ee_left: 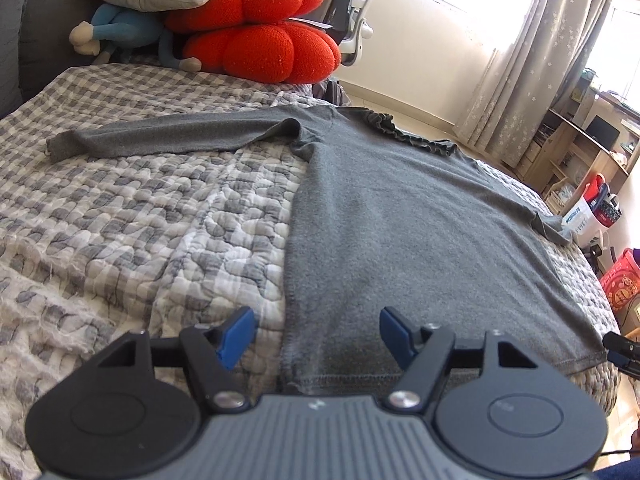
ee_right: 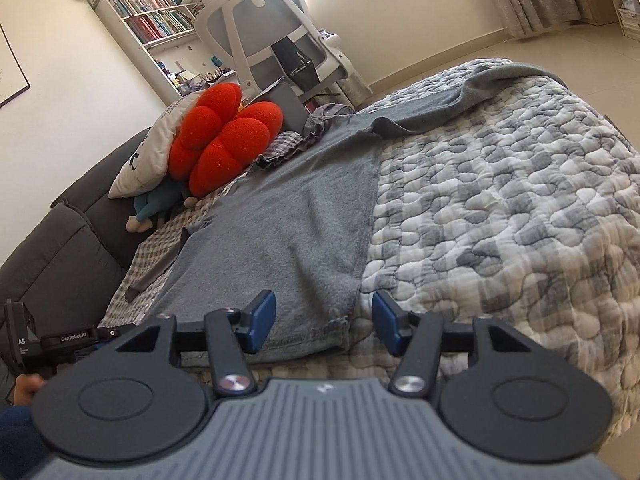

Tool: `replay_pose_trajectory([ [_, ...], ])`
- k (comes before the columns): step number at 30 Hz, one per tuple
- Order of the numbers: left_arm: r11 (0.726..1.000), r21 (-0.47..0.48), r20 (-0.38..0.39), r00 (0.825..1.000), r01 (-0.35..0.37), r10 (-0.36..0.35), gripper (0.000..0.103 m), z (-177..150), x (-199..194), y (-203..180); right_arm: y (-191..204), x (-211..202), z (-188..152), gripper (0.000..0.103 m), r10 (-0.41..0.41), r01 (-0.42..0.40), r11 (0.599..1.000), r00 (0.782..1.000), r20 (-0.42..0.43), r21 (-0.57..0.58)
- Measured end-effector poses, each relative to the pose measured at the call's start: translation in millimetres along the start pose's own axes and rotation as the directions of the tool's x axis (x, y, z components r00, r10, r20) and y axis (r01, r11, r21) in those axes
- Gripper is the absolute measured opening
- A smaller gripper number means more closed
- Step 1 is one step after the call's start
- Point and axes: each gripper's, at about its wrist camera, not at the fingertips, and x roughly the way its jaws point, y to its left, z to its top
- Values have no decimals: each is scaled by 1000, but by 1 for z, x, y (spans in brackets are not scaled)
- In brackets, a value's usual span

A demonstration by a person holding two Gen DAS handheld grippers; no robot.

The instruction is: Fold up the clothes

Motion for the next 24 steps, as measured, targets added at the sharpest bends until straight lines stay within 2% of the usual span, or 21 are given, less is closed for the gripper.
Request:
replay_pose_trajectory([
  [2,1000,8,-11,1000,7,-7,69,-3,3,3,-1,0,-4,43,18,-18,999,1000,-1,29],
  [4,1000,18,-5,1000,-1,1,66,-6,4,4,-1,3,-6,23,30,-29,998,1000,-10,50],
  [6,999,38,5,999,-39,39,50,-7,5,1,0,5,-8,15,17,-15,999,1000,-20,52],
  [7,998,42,9,999,-54,54,46,-8,4,1,-1,4,-10,12,4,-3,999,1000,-24,52],
  [9,997,35,13,998,-62,61,23,-7,0,3,4,0,-10,10,2,-2,999,1000,-11,38],
  [10,999,23,11,999,-43,43,17,-6,-2,5,6,-4,-9,9,4,-4,999,1000,-2,34],
  [11,1000,12,10,1000,-26,26,2,-5,-4,6,8,-8,-7,9,14,-14,999,1000,8,31],
  [18,999,-20,37,999,30,-29,2,6,-18,9,27,-28,-2,7,71,-72,997,996,58,20],
  [24,998,-36,62,997,48,-46,2,9,-35,21,32,-32,-9,7,77,-78,997,996,37,5],
])
